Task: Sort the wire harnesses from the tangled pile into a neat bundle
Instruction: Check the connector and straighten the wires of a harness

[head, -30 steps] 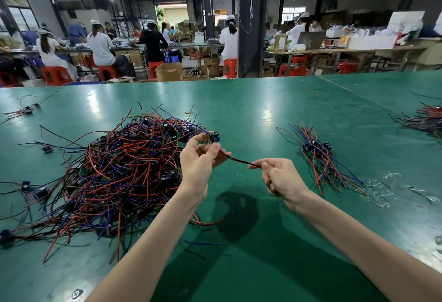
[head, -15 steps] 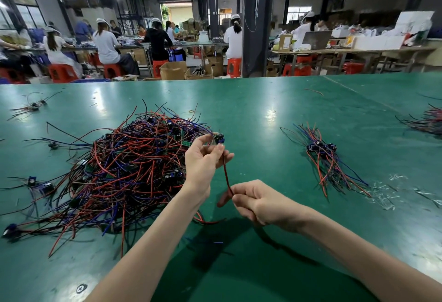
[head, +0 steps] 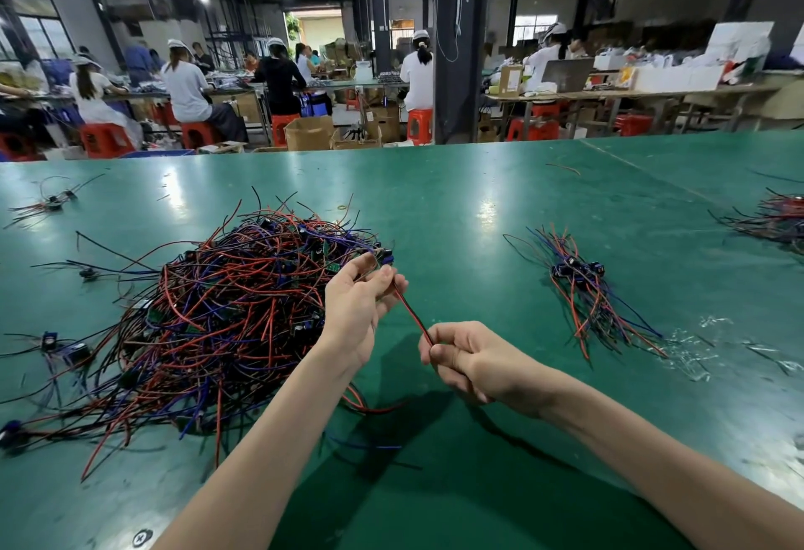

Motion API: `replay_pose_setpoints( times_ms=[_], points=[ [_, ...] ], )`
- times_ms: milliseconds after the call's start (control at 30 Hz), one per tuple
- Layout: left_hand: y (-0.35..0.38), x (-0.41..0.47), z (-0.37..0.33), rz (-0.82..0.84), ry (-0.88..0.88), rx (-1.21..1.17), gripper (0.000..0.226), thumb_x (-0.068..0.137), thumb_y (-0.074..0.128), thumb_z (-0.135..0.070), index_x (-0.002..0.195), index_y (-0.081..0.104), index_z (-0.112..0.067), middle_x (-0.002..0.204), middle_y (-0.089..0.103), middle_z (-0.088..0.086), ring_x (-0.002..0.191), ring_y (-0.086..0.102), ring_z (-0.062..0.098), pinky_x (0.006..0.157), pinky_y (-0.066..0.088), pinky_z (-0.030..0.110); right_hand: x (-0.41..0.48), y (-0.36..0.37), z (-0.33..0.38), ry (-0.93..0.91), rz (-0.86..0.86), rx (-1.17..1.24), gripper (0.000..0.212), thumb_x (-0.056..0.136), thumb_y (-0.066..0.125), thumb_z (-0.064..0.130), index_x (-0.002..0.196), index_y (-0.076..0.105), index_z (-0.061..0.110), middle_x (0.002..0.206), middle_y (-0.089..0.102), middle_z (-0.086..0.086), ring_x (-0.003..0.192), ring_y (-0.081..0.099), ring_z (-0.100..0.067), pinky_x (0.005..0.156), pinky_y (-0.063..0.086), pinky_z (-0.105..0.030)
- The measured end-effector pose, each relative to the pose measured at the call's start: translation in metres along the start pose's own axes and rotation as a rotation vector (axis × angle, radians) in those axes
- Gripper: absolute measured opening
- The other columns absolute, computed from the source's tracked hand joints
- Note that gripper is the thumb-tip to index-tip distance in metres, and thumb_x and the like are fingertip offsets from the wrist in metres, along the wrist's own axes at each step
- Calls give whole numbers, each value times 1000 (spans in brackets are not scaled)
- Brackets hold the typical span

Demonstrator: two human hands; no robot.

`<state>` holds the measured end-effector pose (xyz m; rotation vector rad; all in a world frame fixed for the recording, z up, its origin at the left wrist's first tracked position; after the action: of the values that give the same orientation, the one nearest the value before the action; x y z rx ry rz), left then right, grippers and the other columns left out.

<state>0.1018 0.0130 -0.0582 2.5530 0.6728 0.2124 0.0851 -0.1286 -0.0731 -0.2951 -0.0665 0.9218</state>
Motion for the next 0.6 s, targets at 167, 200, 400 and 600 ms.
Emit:
replay_pose_setpoints(
  times_ms=[167, 200, 400, 600],
  points=[
    [-3, 1, 4, -13, -63, 3, 18, 89, 55, 6, 92, 55, -11, 72, 63, 5, 58, 64, 11, 79, 54, 35, 1, -5, 1, -6, 15, 30, 28, 102, 31, 3, 82, 49, 14, 39, 36, 8, 29, 21, -4, 30, 20, -13],
    [-3, 2, 5, -4, -84, 25, 16, 89, 55, 4, 91, 55, -12, 68, 64, 3, 57, 64, 11, 79, 54, 36, 1, -6, 0, -4, 42, 38, 28, 102, 32, 4, 83, 49, 14, 39, 37, 8, 29, 21, -3, 30, 19, -13],
    [-10, -2, 12, -56, -147, 224, 21, 97, 49, -30, 97, 66, -17, 65, 60, 0, 62, 62, 15, 59, 55, 27, -9, -1, 0, 13, 331, 54, 22, 101, 36, 3, 85, 50, 11, 48, 54, 4, 27, 30, 0, 31, 20, -13],
    [-12, -5, 8, -44, -132, 262, 19, 94, 57, -21, 84, 70, -12, 68, 65, -3, 51, 62, 5, 47, 50, 19, -22, 5, 3, 36, 593, -6, 10, 95, 47, 13, 88, 54, 12, 67, 70, -1, 30, 29, -3, 32, 17, -18]
  ],
)
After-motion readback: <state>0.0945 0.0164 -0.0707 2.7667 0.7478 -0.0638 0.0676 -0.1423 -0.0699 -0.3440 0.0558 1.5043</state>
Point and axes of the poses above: each hand's wrist, its own x-axis towards the middle knuckle, its own y-axis out of the palm, z = x × y, the point moved 8 cm from there along x, towards the middle knuckle
